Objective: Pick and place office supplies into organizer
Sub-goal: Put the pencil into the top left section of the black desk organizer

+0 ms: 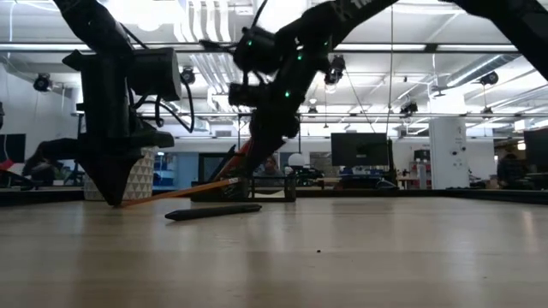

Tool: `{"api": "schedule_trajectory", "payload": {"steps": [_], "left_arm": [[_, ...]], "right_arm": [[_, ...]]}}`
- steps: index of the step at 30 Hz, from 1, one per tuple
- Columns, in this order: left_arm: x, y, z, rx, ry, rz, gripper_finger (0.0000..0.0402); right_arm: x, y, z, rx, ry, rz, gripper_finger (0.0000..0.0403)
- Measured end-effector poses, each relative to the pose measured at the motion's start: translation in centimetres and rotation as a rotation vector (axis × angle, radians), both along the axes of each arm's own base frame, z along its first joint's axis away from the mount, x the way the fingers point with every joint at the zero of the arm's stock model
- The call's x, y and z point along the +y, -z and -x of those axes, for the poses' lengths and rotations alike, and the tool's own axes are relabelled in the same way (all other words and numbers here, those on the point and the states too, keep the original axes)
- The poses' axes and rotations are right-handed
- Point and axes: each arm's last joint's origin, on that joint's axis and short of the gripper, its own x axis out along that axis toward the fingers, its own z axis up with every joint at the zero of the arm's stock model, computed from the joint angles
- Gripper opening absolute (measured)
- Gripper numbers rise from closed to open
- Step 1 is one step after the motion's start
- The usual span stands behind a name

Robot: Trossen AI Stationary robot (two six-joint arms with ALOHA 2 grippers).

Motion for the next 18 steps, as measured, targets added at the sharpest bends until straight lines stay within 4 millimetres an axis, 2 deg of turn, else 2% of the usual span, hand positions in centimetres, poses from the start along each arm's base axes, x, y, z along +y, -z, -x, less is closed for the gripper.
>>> {"api": "schedule_trajectory", "payload": {"steps": [13, 18], "left_arm": [[0.1, -0.1, -0.3, -0.026, 0.013, -0.022, 0.0008], [0.1, -0.1, -0.3, -0.027, 0.012, -0.026, 0.0008]], "right_arm": [[-0.4, 0.5, -1.1, 0.048, -0.084, 0.04, 0.0137], [-0.3, 1.8, -1.1, 0.085, -0.091, 0.033, 0.0137]]}}
